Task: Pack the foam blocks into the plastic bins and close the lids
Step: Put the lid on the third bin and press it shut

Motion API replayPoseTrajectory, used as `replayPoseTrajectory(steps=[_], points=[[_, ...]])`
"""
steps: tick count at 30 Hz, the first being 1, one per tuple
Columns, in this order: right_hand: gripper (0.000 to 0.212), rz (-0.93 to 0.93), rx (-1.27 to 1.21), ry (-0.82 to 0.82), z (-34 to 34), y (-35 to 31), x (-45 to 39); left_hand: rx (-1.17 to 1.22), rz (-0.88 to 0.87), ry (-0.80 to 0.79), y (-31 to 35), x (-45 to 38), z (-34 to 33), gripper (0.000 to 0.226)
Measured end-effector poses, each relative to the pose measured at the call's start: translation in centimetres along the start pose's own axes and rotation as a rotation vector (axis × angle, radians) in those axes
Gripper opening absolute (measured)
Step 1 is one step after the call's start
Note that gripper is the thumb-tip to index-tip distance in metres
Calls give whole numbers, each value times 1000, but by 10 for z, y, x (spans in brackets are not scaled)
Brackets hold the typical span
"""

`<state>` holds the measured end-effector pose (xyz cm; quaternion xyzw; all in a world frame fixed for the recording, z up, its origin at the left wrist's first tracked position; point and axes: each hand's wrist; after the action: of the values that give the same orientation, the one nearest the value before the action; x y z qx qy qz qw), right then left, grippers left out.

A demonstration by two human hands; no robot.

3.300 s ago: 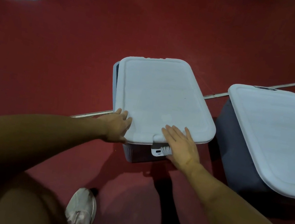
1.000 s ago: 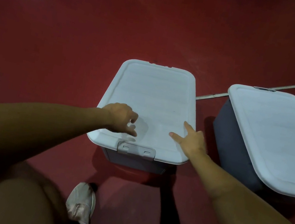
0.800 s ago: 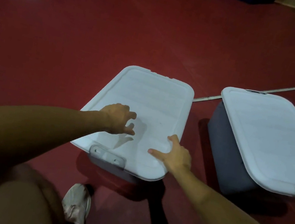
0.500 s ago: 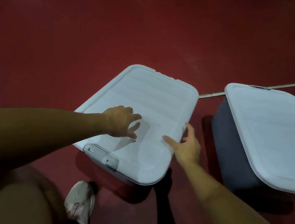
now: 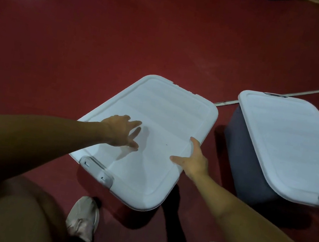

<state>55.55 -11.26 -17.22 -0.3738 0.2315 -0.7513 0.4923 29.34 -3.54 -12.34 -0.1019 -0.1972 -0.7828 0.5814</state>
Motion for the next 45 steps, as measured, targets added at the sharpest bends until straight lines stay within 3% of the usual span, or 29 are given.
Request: replayPoseTrajectory(steps=[6, 9, 12, 18, 26, 31, 34, 38, 45], points=[[101, -31, 62, 23, -6, 15, 65, 2, -78, 23, 27, 0, 0, 98], [92, 34, 440, 7, 8, 13, 71, 10, -119, 36, 41, -5, 1, 95], [73, 142, 754, 89, 22, 6, 61, 23, -141, 46, 52, -11, 3, 94], [71, 208, 775, 309, 53, -7, -11, 84, -182, 136, 68, -37, 18, 90], [77, 243, 724, 402, 66, -34, -125, 108, -95, 172, 67, -88, 10, 97], [89, 224, 760, 358, 61, -58, -187, 106, 11, 180, 55, -122, -17, 106], [113, 184, 847, 231, 65, -63, -217, 74, 9, 268, 52, -130, -34, 100], [150, 92, 729, -21, 71, -58, -242, 70, 4, 269, 48, -133, -37, 98], [155, 35, 664, -158, 73, -66, -256, 73, 1, 287, 45, -134, -37, 96]])
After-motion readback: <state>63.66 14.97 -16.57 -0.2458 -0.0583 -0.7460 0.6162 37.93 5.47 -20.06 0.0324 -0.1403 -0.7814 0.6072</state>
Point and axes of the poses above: each hand's wrist, its own x-axis away from the middle knuckle, its own z-axis out of the back of the hand, y = z × x, and after that the axes turned 12 degrees about x, right-handed
